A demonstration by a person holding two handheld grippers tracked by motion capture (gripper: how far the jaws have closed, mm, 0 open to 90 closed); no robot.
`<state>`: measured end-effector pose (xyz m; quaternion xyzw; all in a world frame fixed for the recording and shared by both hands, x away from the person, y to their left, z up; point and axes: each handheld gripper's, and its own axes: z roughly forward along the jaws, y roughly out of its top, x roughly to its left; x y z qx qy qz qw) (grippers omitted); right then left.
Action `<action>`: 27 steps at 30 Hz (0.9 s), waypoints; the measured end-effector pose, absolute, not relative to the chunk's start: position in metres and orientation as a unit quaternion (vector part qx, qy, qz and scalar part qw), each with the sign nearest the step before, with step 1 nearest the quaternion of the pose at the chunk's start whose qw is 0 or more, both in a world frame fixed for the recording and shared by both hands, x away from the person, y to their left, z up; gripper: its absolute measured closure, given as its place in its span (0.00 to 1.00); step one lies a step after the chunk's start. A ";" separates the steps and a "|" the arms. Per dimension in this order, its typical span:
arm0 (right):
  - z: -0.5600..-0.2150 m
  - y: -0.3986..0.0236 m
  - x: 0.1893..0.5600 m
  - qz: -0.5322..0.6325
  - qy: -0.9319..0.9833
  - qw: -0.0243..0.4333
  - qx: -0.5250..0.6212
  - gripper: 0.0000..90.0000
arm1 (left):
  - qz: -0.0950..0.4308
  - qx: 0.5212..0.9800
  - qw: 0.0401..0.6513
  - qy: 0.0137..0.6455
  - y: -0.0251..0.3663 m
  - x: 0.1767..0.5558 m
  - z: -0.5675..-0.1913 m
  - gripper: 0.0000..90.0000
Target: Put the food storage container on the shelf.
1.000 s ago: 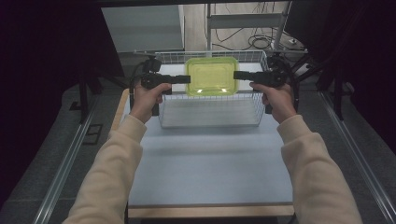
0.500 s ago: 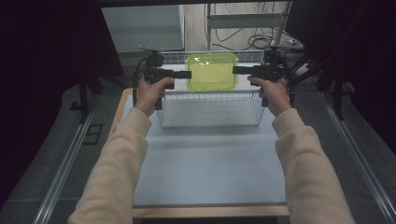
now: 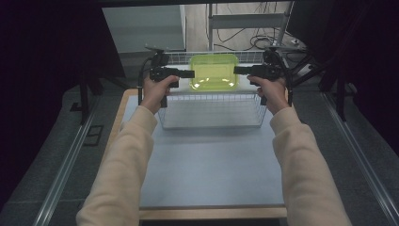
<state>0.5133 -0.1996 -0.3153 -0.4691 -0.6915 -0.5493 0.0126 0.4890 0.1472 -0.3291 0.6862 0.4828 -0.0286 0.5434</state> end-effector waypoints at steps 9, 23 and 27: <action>-0.319 -0.194 0.522 -0.538 -0.691 -0.011 -0.482 0.81 | -0.025 0.674 0.541 0.503 0.140 0.500 -0.335 0.79; -0.321 -0.190 0.515 -0.530 -0.688 -0.053 -0.492 0.47 | 0.031 0.670 0.550 0.498 0.137 0.501 -0.338 0.21; -0.314 -0.189 0.506 -0.535 -0.689 -0.079 -0.483 0.41 | 0.031 0.672 0.565 0.478 0.139 0.493 -0.332 0.20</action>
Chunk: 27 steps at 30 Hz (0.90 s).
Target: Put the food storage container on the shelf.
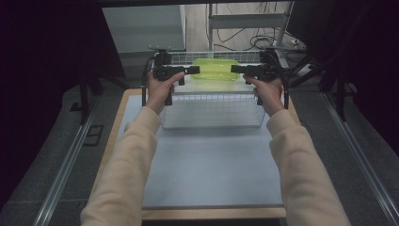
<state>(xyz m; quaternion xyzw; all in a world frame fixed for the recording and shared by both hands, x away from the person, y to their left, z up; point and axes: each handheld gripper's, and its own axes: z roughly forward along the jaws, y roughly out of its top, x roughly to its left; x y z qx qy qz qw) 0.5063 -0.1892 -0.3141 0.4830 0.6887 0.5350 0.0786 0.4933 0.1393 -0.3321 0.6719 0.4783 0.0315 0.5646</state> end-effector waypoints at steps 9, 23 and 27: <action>-0.303 -0.200 0.477 0.557 0.695 0.084 0.447 0.37 | 0.055 0.692 0.564 0.446 0.148 0.463 -0.321 0.20; -0.326 -0.216 0.433 0.574 0.716 0.063 0.393 0.37 | 0.070 0.702 0.572 0.418 0.158 0.400 -0.339 0.23; -0.344 -0.222 0.413 0.572 0.727 0.068 0.372 0.36 | 0.086 0.715 0.566 0.402 0.156 0.371 -0.356 0.24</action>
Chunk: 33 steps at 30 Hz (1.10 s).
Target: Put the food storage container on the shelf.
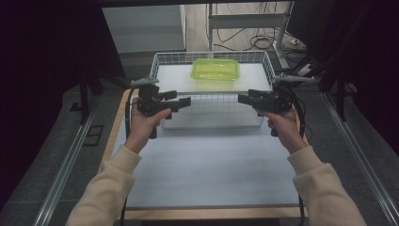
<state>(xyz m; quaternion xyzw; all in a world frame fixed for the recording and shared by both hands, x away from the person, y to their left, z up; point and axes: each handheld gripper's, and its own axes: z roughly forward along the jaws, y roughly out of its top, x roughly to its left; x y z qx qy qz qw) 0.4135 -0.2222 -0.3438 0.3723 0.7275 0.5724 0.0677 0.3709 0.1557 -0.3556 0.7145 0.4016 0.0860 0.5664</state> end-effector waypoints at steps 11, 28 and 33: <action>-0.390 -0.242 0.364 0.565 0.746 0.075 0.345 0.36 | 0.071 0.732 0.563 0.377 0.154 0.318 -0.397 0.24; -0.481 -0.259 0.317 0.520 0.776 0.048 0.354 0.35 | 0.053 0.757 0.507 0.409 0.167 0.278 -0.485 0.24; -0.483 -0.256 0.316 0.520 0.780 0.060 0.343 0.34 | 0.054 0.756 0.507 0.411 0.167 0.279 -0.486 0.24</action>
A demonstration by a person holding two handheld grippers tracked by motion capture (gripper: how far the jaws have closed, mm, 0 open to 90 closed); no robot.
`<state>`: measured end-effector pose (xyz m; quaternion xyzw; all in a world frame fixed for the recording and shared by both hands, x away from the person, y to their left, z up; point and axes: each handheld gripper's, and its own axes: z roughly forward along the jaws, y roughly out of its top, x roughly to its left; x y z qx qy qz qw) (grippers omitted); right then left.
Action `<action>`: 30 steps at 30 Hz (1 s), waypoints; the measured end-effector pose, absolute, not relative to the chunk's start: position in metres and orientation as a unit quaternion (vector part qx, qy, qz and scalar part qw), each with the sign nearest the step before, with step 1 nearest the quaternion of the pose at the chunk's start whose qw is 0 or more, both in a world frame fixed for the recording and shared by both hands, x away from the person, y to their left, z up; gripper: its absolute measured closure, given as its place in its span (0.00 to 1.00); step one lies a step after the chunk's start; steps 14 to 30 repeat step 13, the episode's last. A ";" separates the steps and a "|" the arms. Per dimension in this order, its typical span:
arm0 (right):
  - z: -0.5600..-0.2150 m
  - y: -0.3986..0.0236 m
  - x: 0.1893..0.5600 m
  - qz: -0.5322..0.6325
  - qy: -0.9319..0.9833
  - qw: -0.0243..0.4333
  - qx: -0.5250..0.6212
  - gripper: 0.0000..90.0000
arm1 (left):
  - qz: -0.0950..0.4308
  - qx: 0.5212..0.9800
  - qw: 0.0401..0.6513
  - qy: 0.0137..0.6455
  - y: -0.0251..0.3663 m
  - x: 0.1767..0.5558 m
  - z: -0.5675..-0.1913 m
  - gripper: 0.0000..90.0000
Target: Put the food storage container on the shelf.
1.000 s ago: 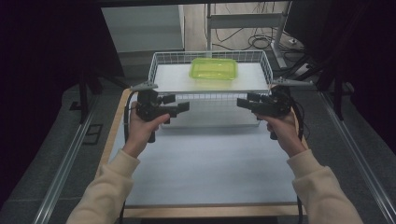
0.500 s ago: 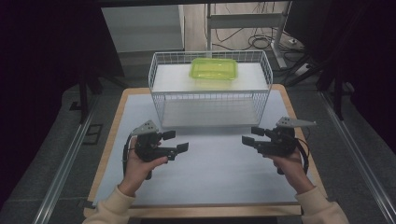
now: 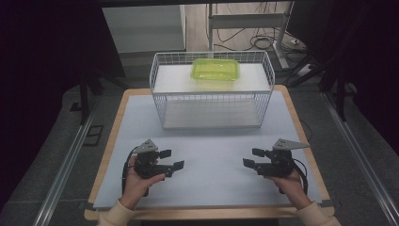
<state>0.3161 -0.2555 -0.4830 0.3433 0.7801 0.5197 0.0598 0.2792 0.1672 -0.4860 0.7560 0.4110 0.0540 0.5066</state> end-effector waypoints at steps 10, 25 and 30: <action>-0.490 -0.261 0.309 0.507 0.781 0.140 0.335 0.22 | 0.069 0.760 0.490 0.422 0.172 0.276 -0.498 0.24; -0.496 -0.268 0.312 0.495 0.778 0.156 0.354 0.20 | 0.070 0.762 0.485 0.423 0.173 0.277 -0.503 0.24; -0.496 -0.268 0.312 0.495 0.778 0.156 0.354 0.20 | 0.070 0.762 0.485 0.423 0.173 0.277 -0.503 0.24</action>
